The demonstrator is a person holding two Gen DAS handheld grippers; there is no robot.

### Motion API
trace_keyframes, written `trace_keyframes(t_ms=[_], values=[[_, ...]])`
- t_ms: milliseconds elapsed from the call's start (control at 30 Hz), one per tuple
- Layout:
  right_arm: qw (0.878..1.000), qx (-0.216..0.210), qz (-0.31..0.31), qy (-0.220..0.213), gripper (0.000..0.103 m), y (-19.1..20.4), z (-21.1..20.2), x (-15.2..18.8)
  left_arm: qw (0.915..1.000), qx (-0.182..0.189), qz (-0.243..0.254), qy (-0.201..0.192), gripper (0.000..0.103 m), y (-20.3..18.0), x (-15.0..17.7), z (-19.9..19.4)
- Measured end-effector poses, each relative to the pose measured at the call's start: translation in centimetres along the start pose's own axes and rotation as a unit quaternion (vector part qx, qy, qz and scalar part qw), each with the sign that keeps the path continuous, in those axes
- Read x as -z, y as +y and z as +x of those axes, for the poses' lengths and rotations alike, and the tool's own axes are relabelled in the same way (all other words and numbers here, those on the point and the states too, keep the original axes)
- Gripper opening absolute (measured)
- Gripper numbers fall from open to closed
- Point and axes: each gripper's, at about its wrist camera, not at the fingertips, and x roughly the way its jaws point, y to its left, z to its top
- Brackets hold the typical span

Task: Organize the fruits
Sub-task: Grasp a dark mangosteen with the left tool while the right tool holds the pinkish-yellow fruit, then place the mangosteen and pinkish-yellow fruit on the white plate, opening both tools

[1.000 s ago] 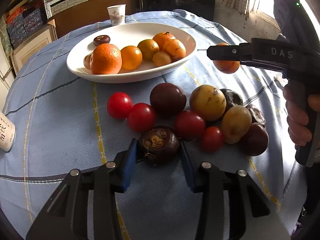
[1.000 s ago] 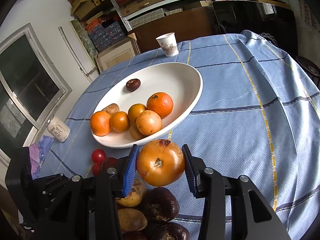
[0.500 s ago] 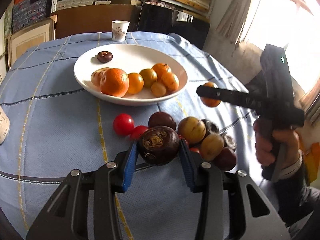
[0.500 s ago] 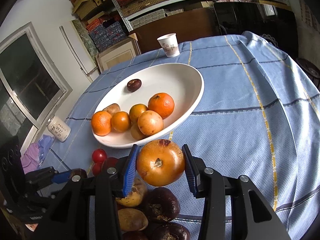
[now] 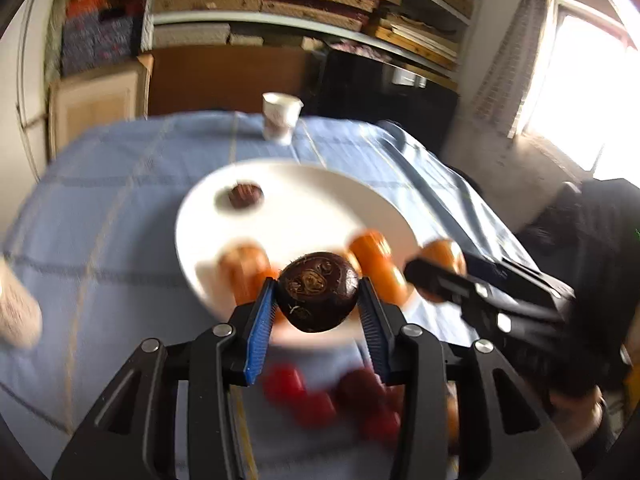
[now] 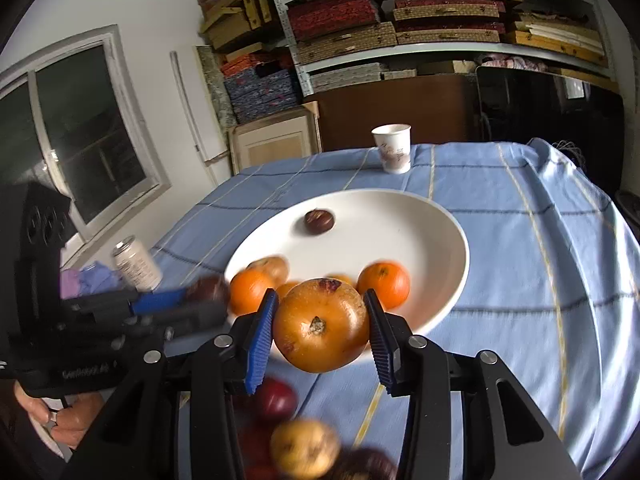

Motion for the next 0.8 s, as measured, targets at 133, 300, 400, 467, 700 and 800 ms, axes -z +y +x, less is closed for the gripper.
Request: trace_keyframes(t_ms=[133, 300, 400, 467, 700, 800], values=[[1.000, 0.006, -0.011, -0.006, 0.047, -0.4, 1.7, -1.5, 0.9989, -0.033, -0.029, -0.017, 0.052, 0.3, -2.5, 2.2], [0.999, -0.013, 0.025, -0.040, 0.065, -2.0, -1.4, -1.6, 0.9954, -0.053, -0.051, -0.062, 0.092, 1.0, -1.9, -0.3], [0.998, -0.017, 0.027, -0.050, 0.065, -2.4, -3.2, -1.4, 0.9942, -0.075, -0.036, -0.068, 0.098, 0.8, -0.8, -2.1], [0.998, -0.013, 0.018, -0.052, 0.065, -2.5, -3.9, -1.1, 0.9928, -0.089, -0.036, -0.072, 0.098, 0.9, 0.6, -3.0], [0.999, -0.032, 0.027, -0.005, 0.065, -3.3, -3.9, 1.1, 0.9887, -0.139, -0.015, -0.054, 0.098, 0.6, 5.3, -5.1], [0.999, -0.027, 0.013, 0.016, 0.065, -2.9, -3.8, 2.3, 0.9891, -0.134, -0.027, -0.054, 0.098, 0.7, 6.5, -5.7]])
